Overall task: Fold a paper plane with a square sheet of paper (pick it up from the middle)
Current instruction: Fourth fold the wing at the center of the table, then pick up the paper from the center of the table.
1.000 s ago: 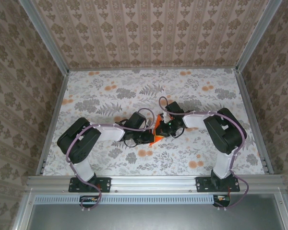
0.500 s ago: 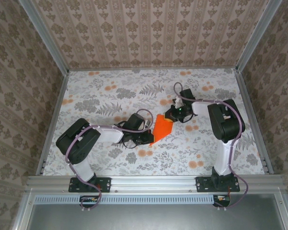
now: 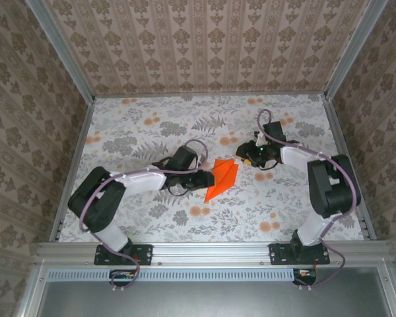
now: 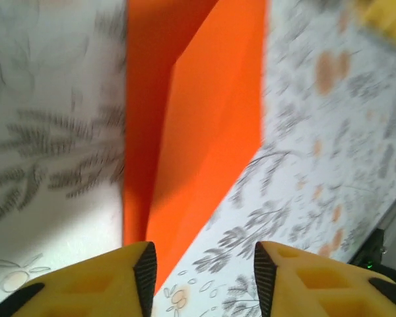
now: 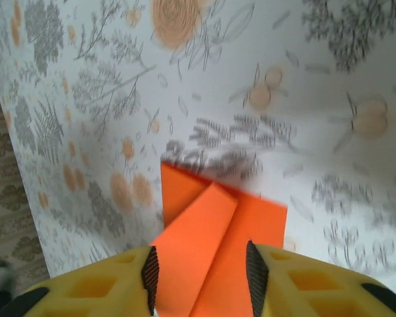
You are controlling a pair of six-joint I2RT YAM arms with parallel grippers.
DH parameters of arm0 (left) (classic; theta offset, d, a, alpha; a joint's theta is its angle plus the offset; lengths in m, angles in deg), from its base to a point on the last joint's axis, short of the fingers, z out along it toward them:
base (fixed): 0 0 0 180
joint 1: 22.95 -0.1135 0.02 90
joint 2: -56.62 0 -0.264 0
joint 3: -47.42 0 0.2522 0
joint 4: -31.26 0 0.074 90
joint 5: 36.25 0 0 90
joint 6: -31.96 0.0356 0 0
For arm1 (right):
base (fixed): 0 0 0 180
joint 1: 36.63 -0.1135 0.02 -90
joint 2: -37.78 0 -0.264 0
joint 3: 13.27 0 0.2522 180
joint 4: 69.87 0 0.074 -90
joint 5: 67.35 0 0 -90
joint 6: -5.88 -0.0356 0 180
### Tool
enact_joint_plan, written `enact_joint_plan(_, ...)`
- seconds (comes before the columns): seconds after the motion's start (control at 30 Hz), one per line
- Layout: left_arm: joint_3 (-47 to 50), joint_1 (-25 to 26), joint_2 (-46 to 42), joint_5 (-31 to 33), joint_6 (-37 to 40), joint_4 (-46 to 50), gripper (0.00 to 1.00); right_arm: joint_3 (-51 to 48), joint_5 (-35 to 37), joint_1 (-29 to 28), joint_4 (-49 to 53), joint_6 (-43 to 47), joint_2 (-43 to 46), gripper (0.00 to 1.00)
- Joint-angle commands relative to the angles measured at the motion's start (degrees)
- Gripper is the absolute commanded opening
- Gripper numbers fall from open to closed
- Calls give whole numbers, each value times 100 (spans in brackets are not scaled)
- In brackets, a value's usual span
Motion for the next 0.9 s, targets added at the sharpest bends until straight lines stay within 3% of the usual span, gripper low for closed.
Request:
enact_joint_plan(0.0, -155, -267, -545, 461, 204, 390, 62, -566, 35, -179, -353, -579, 396, 48)
enact_joint_plan(0.13, 42, -612, -953, 815, 372, 604, 81, -936, 114, -533, -740, -933, 525, 51)
enact_joint_plan(0.37, 364, -1184, -1343, 834, 324, 632, 100, -884, 256, -1198, -1295, -1380, 8, 50)
enact_joint_plan(0.87, 696, -1538, -1398, 401, 38, 378, 100, -619, 11, -1579, -1872, -1619, -671, 39)
